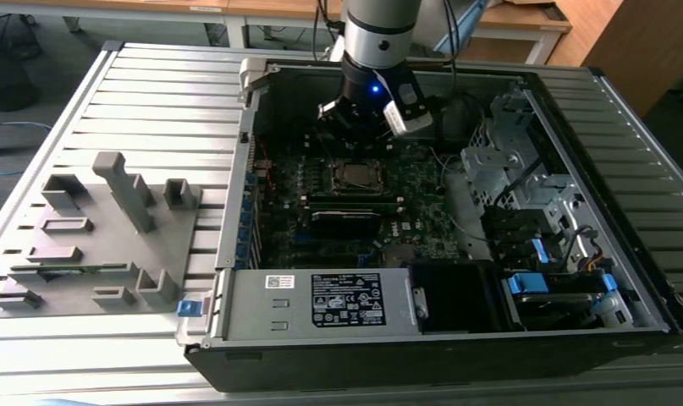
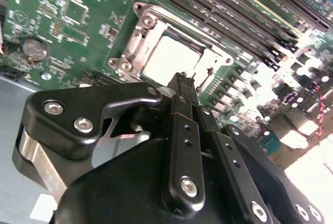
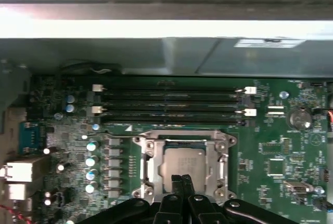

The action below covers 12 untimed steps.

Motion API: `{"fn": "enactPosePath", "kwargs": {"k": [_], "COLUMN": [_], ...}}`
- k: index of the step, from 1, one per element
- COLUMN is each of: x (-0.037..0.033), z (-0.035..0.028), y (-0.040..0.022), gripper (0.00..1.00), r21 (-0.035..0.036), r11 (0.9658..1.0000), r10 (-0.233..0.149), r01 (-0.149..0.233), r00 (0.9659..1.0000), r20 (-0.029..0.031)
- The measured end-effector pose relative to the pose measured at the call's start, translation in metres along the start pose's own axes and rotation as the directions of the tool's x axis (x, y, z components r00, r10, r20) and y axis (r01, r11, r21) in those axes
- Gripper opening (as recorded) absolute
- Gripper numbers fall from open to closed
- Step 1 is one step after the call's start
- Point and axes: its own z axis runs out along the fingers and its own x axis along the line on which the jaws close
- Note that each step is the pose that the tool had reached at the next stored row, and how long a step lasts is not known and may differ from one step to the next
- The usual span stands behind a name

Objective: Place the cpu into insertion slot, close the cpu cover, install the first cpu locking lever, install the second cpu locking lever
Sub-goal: 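Install the first cpu locking lever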

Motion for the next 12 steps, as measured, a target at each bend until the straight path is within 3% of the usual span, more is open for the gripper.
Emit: {"fn": "enactPosePath", "kwargs": {"k": [6, 12], "x": [0.0163, 0.0179], "z": [0.0001, 0.0001], "y": [0.0000, 0.0000], "gripper": [0.11, 0.11], "r21": [-0.0001, -0.0001], "r11": [1.0000, 1.0000], "r10": [0.000, 0.000], "r01": [0.000, 0.000], "r00": [1.0000, 1.0000], "r20": [0.0005, 0.0005]}}
